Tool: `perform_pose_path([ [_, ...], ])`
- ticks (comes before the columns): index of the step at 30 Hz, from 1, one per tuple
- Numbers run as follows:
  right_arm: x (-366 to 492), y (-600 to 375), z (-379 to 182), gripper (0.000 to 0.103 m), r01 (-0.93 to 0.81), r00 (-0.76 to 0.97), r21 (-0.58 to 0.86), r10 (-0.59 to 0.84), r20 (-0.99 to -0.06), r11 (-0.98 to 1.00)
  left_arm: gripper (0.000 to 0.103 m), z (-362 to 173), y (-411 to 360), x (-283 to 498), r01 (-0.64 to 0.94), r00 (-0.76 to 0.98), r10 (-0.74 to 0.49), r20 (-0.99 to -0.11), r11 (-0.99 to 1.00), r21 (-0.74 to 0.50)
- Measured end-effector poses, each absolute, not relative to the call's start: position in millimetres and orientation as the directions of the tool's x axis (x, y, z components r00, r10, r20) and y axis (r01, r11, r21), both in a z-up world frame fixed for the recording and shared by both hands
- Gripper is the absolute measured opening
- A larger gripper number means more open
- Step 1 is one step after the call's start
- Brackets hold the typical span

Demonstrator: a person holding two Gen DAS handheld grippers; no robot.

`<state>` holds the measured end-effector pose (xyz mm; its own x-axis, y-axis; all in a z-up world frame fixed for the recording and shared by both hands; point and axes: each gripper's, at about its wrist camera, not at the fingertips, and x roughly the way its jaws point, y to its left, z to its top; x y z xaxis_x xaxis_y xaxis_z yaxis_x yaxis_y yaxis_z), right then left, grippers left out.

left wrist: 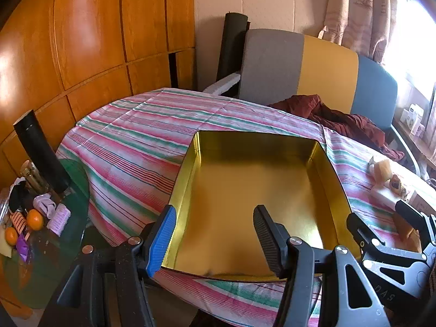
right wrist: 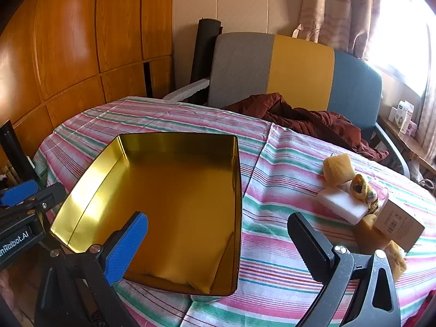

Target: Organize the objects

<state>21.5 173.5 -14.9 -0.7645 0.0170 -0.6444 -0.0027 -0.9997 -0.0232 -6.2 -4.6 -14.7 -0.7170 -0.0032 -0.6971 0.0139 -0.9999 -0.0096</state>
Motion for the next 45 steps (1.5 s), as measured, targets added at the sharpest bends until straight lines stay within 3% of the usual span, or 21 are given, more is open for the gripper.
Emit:
perform_pose_path([
  [34, 27, 203, -6, 0.103, -0.06, -0.78, -0.007, 0.051, -0.623, -0.998, 0.06, -16, 26, -7, -0.069, -0.699, 0.03, -0.715, -0.997, 0.025],
  [45, 26, 243, -12, 0.103, -0.127, -0.765, -0.035, 0.121, -0.633, -0.991, 0.06, 0, 51, -11, -0.106, -0.737, 0.009, -0.676, -0.989, 0.103],
])
